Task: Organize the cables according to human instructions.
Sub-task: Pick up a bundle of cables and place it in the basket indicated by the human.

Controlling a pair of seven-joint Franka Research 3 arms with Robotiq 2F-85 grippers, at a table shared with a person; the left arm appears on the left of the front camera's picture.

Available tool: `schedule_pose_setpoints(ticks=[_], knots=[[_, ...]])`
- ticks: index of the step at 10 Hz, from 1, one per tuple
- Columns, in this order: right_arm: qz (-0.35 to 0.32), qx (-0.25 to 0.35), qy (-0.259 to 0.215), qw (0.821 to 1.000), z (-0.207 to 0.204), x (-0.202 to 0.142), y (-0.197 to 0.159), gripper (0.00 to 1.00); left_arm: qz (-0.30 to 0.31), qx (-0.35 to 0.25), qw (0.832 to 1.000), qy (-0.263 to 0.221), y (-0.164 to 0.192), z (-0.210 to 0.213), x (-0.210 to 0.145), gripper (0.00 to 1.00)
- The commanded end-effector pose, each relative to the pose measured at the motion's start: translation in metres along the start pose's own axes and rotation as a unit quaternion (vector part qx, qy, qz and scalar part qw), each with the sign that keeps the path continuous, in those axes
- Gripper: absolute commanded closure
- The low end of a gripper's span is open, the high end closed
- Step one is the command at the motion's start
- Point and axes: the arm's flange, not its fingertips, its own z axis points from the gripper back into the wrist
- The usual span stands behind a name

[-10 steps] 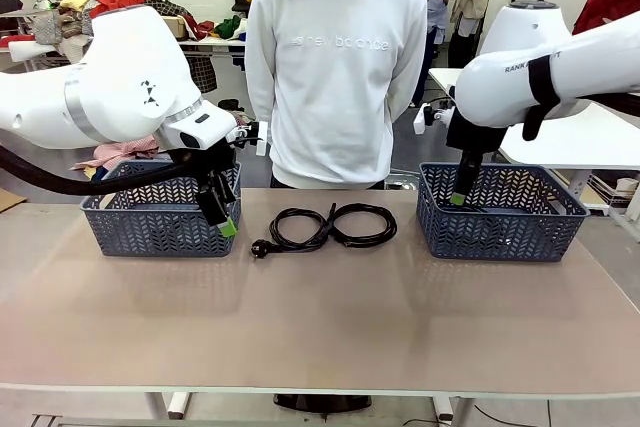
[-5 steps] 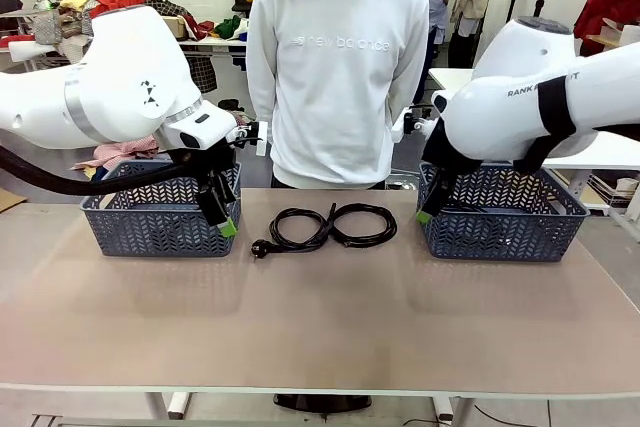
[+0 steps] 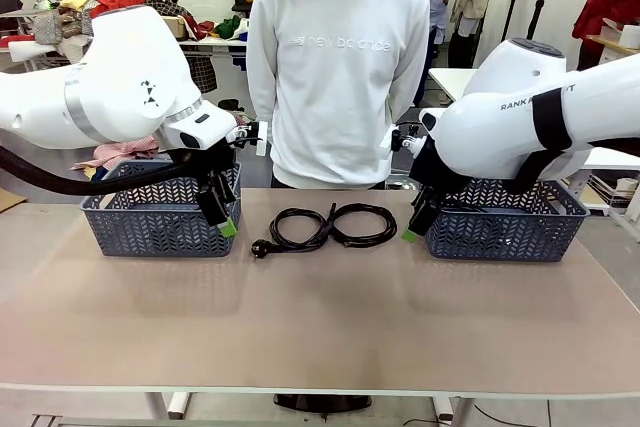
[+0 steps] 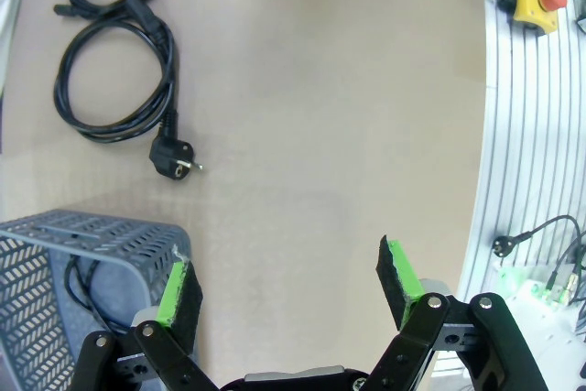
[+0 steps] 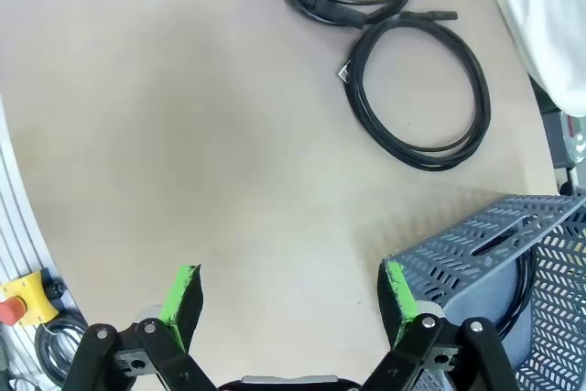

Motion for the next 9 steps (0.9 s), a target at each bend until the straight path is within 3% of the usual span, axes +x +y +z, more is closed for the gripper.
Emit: schedule_pose_setpoints(ticks=[1,9], knots=[[-0.002,-0.006,-0.002,1.0,0.0023,0.0005,-0.0019,0.0,0.002,-0.001,1.0,-0.002,-0.001,0.0,-0.0009,0.0],[-0.002,-0.006,-0.002,1.0,0.0023,0.0005,-0.0019,0.0,0.002,-0.001,1.0,-0.002,-0.001,0.0,-0.0009,0.0]])
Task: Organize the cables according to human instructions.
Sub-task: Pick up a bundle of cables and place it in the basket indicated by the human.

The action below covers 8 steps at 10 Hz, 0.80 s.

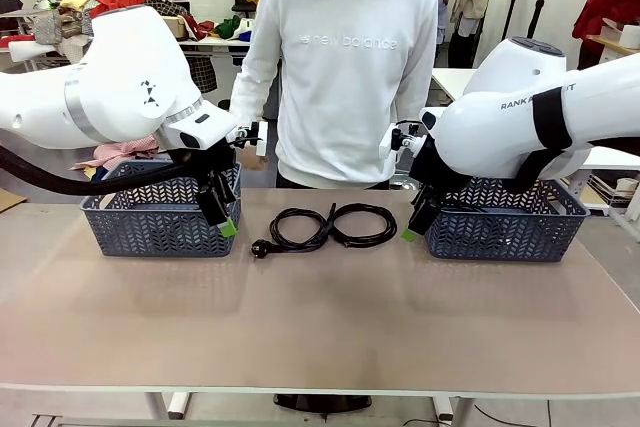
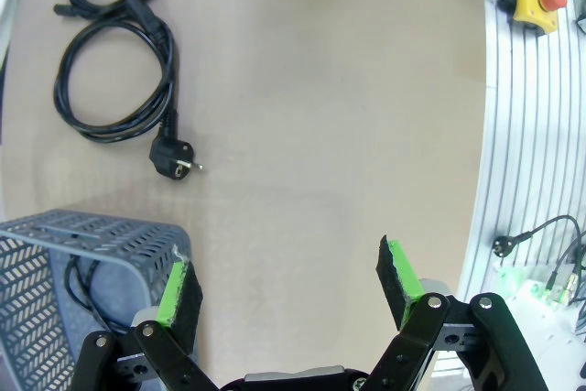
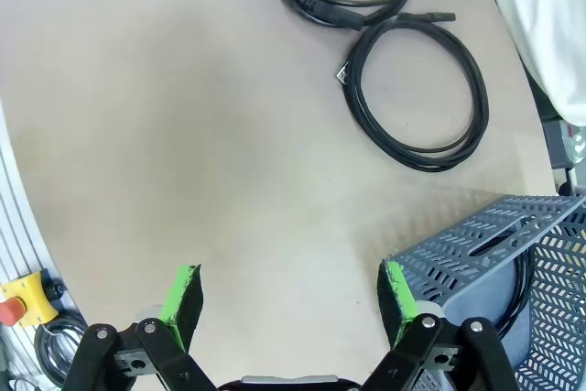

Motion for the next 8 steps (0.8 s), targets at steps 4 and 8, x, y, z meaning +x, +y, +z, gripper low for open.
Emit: schedule_pose_setpoints(ticks=[4,8], knots=[[-0.002,-0.005,-0.001,1.0,0.0013,-0.0002,-0.0013,0.0,0.002,-0.001,1.0,-0.002,-0.001,0.0,-0.0009,0.0],[-0.002,-0.005,-0.001,1.0,0.0013,-0.0002,-0.0013,0.0,0.002,-0.001,1.0,-0.002,-0.001,0.0,-0.0009,0.0]])
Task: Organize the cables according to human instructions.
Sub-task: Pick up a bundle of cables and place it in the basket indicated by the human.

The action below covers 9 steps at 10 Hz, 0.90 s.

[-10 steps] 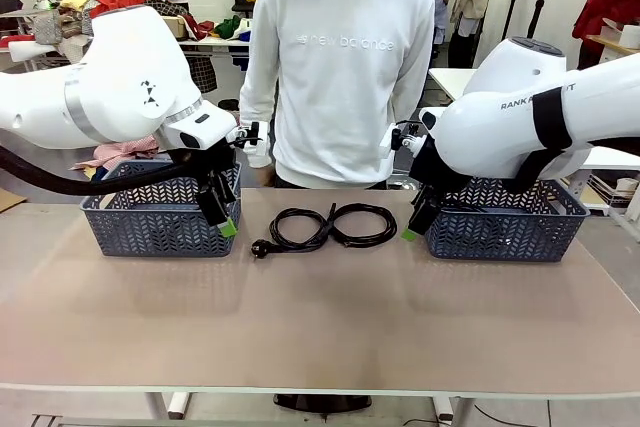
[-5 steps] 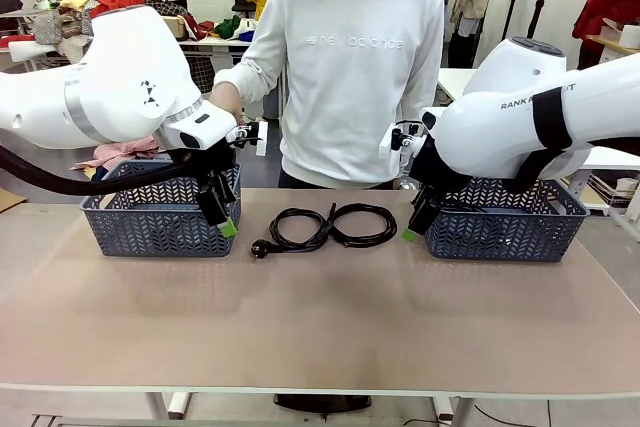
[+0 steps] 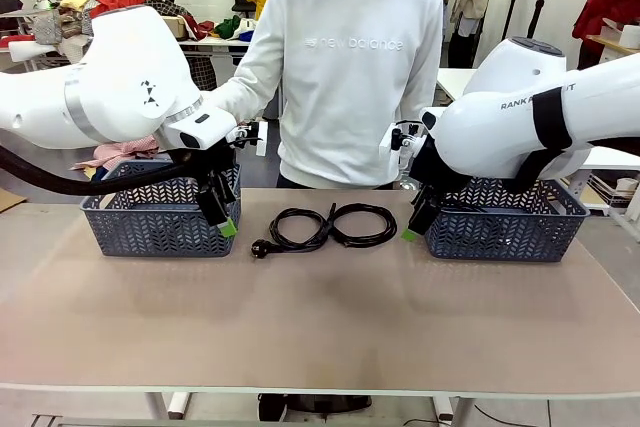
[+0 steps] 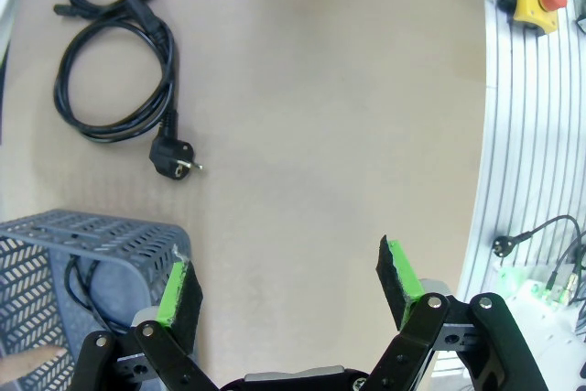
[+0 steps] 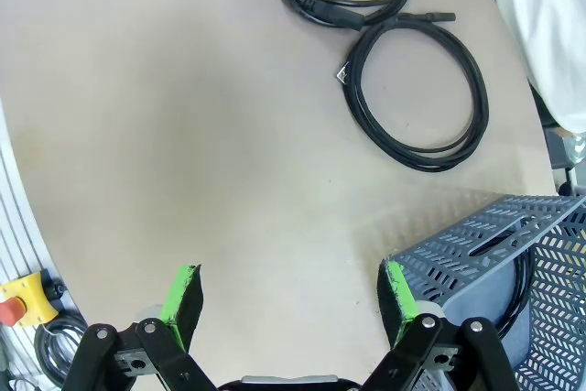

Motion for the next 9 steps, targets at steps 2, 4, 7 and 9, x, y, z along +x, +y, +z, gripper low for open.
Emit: schedule_pose_setpoints(ticks=[2,4,7,9], knots=[[-0.002,-0.005,-0.001,1.0,0.001,0.0,-0.001,0.0,0.002,-0.001,1.0,-0.002,-0.001,0.0,-0.001,0.0],[-0.002,-0.005,-0.001,1.0,0.001,0.0,-0.001,0.0,0.002,-0.001,1.0,-0.002,-0.001,0.0,-0.001,0.0],[-0.002,-0.005,-0.001,1.0,0.001,0.0,-0.001,0.0,0.0,0.0,1.0,0.0,0.0,0.0,0.0,0.0],[-0.002,-0.005,-0.001,1.0,0.001,0.0,-0.001,0.0,0.004,0.003,1.0,0.011,0.011,-0.008,0.018,0.0]])
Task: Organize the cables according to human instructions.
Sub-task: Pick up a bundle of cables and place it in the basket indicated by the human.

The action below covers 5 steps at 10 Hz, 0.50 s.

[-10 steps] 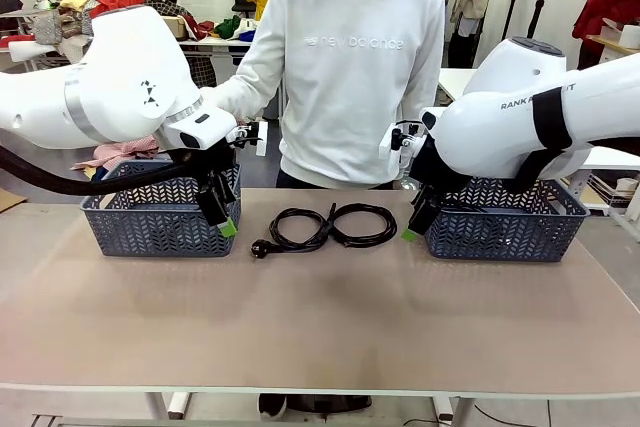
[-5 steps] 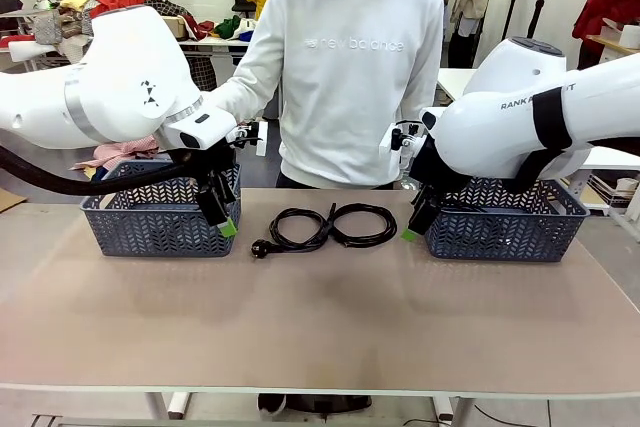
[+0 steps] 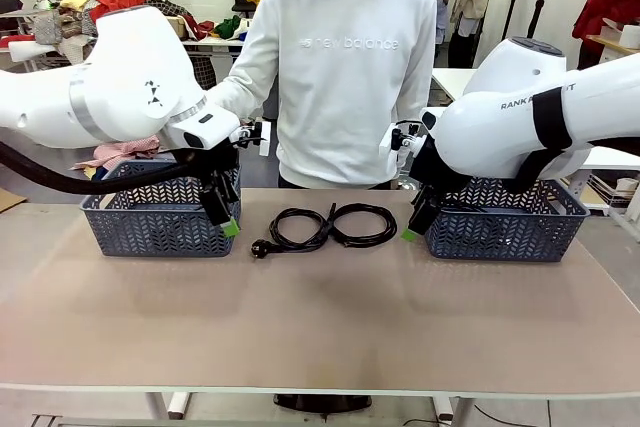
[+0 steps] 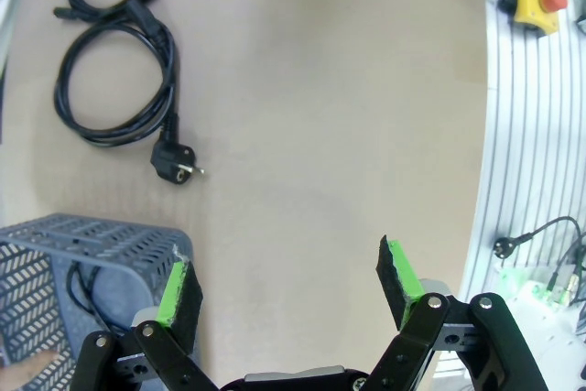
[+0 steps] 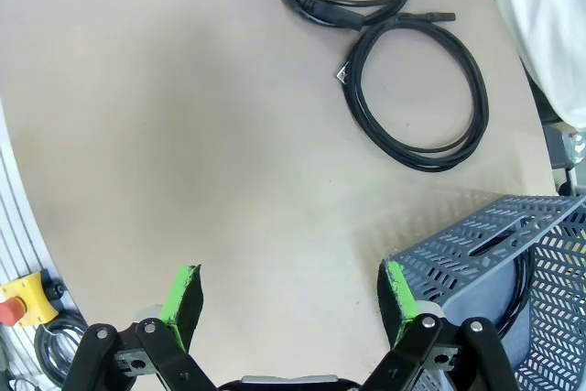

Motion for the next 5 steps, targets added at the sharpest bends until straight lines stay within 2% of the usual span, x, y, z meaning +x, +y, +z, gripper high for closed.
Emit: schedule_pose_setpoints(ticks=[1,5], knots=[[-0.002,-0.005,-0.001,1.0,0.001,0.0,-0.001,0.0,0.012,0.008,1.0,0.013,0.014,-0.01,0.023,0.0],[-0.002,-0.005,-0.001,1.0,0.001,0.0,-0.001,0.0,-0.014,0.024,0.999,0.044,0.036,-0.044,0.079,0.0]])
